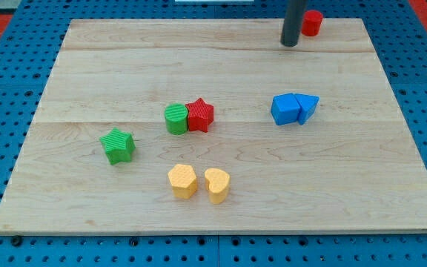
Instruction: Place red star at the bottom of red circle
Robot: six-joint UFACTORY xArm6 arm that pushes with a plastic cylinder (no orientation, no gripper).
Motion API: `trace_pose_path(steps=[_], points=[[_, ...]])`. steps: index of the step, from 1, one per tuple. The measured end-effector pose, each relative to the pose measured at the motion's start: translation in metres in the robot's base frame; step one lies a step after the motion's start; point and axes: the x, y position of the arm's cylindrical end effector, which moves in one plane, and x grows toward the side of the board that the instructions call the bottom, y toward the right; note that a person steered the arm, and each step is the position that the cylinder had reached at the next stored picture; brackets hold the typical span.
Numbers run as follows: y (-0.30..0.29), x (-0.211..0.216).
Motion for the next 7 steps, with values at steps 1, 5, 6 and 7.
trace_pose_path(steps=[1,5,6,7], points=[[-0.024,0.053],[-0.148,0.189],[-0.207,0.166],[-0.189,0.149]])
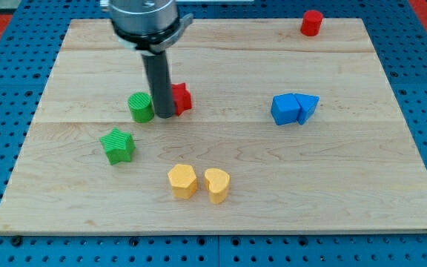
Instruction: Place red star at the bottom of red circle
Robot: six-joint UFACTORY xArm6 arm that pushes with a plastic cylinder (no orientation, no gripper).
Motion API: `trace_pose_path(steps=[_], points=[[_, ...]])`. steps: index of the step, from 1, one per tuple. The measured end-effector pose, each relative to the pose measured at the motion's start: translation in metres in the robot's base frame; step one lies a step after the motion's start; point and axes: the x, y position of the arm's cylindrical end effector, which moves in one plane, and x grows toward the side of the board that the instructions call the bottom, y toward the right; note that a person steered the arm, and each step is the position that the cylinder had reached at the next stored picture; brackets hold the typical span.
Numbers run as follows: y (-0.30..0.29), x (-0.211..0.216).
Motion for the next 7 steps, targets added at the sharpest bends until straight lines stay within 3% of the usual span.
trace_pose_path(steps=[3,7], points=[[0.028,-0.081],[0.091,-0.104]])
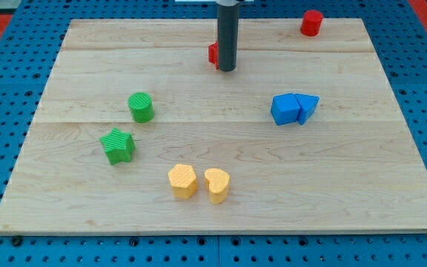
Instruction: Place red star at the bottom of red circle
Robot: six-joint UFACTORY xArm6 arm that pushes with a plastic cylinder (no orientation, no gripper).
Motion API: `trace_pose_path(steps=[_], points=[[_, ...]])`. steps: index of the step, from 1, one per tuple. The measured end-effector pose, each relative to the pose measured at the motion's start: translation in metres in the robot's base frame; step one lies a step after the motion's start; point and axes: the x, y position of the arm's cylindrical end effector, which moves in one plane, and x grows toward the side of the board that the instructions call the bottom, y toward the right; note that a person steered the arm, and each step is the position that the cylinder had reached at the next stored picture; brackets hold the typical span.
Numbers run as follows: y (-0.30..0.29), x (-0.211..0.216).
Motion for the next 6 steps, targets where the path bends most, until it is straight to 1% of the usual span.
trace_pose_path(steps=[1,2,3,4,5,6], points=[[-0.031,0.015],[-0.05,-0.016],[0.003,-0.044],[0.069,-0.044],[0.072,-0.022],[0.075,-0.051]])
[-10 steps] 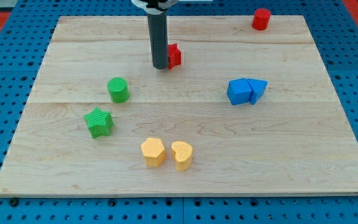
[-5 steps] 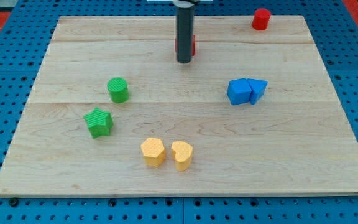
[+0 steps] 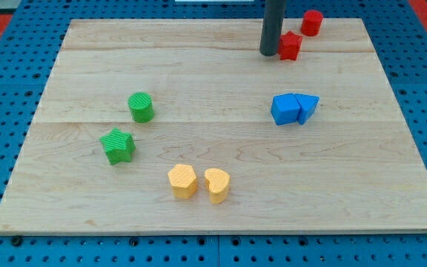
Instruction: Place red star at the bottom of red circle
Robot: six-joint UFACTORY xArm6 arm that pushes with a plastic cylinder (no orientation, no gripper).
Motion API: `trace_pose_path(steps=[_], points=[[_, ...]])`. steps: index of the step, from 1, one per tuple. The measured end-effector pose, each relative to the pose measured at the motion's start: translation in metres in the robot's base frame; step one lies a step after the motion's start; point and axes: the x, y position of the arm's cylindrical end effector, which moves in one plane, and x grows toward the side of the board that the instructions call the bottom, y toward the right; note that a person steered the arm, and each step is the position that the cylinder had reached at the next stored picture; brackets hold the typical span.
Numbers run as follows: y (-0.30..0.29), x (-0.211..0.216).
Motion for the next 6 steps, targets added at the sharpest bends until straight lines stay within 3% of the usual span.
trace_pose_path(steps=[1,2,5,6], points=[[0.03,-0.026],[0.028,-0.017],[0.06,0.076],[0.093,0.072]])
